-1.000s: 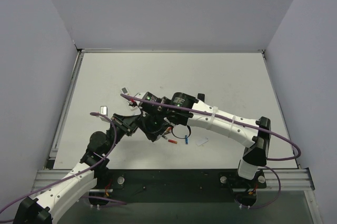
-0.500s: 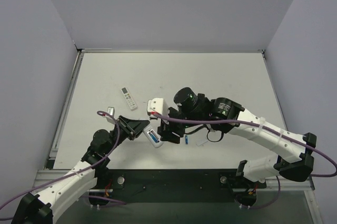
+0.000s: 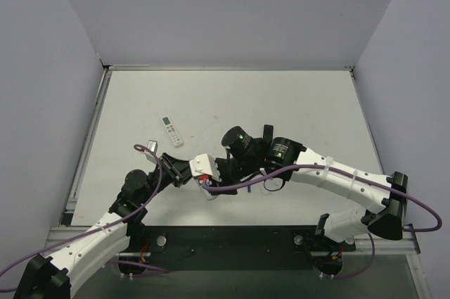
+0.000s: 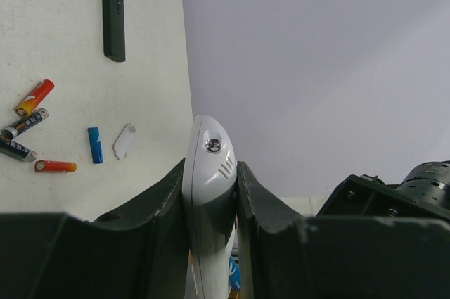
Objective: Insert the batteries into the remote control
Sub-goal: Load the battery into the remote control.
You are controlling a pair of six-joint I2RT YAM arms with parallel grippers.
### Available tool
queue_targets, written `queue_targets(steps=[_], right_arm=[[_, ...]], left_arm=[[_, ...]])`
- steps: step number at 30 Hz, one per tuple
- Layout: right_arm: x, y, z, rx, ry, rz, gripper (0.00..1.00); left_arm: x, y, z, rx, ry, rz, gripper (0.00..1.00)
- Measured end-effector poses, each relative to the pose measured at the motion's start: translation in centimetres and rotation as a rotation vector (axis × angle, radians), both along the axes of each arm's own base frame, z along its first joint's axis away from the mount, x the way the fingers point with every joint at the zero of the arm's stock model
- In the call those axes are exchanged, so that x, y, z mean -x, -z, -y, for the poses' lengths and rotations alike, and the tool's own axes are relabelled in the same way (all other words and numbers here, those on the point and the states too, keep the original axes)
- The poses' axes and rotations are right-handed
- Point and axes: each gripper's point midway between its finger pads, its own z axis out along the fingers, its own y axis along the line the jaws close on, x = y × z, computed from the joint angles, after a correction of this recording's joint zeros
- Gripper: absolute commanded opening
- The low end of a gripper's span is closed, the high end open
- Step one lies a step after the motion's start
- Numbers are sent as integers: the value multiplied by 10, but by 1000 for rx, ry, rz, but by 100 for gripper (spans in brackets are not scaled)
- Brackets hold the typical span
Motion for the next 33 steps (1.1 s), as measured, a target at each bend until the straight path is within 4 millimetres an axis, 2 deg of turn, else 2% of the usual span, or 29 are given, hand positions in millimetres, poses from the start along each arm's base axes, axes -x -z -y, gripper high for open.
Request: queue_targets(steps=[6, 9, 33], right_arm=[[-4, 19, -7, 31, -28, 6, 38], [-4, 24, -8, 40, -35, 6, 34], [-6, 43, -12, 73, -42, -18, 25]], left_arm=[[2, -2, 1, 1, 11, 3, 0], [2, -2, 1, 1, 14, 4, 0], [4, 2, 2, -13, 26, -6, 0]])
